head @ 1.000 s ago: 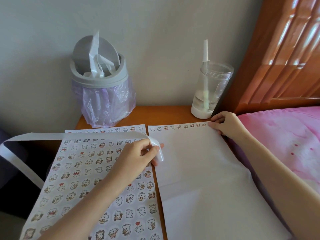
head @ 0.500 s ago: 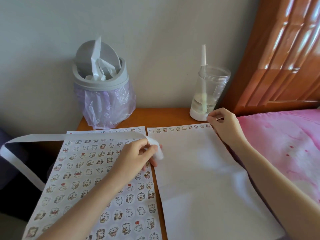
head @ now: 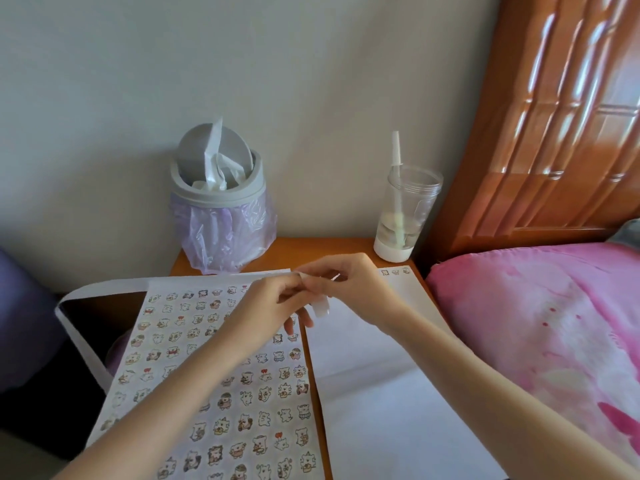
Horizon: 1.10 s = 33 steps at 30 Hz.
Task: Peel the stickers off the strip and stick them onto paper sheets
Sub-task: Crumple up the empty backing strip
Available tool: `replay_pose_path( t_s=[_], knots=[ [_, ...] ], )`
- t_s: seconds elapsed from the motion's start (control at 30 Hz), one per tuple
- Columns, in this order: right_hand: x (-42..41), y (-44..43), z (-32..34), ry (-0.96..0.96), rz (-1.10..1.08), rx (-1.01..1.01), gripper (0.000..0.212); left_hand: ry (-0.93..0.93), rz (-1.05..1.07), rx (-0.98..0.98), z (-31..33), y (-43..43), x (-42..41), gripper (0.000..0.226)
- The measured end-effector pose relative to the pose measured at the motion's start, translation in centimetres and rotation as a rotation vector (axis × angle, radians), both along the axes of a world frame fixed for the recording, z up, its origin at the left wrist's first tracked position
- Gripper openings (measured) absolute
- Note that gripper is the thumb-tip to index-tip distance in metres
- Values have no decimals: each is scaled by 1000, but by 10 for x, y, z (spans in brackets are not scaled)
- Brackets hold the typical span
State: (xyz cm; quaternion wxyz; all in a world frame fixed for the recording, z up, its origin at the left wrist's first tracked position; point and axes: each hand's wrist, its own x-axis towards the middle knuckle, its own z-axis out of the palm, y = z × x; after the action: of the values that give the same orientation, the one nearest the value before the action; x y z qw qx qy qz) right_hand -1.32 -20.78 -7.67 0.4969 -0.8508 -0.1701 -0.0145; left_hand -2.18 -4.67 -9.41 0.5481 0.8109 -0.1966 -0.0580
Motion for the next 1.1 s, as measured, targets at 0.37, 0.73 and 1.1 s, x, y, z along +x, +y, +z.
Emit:
replay_pose_path(
  t_s=[0.37, 0.73, 1.1],
  knots=[
    [-16, -40, 33, -79, -403, 358, 10, -336, 381, 440, 39, 94, -32, 49],
    [-30, -53, 32, -82, -553, 392, 11, -293, 344, 514, 0, 149, -23, 50],
    [-35, -49, 37, -228, -681, 201, 14, -313, 270, 462, 22, 109, 8, 15]
  ],
)
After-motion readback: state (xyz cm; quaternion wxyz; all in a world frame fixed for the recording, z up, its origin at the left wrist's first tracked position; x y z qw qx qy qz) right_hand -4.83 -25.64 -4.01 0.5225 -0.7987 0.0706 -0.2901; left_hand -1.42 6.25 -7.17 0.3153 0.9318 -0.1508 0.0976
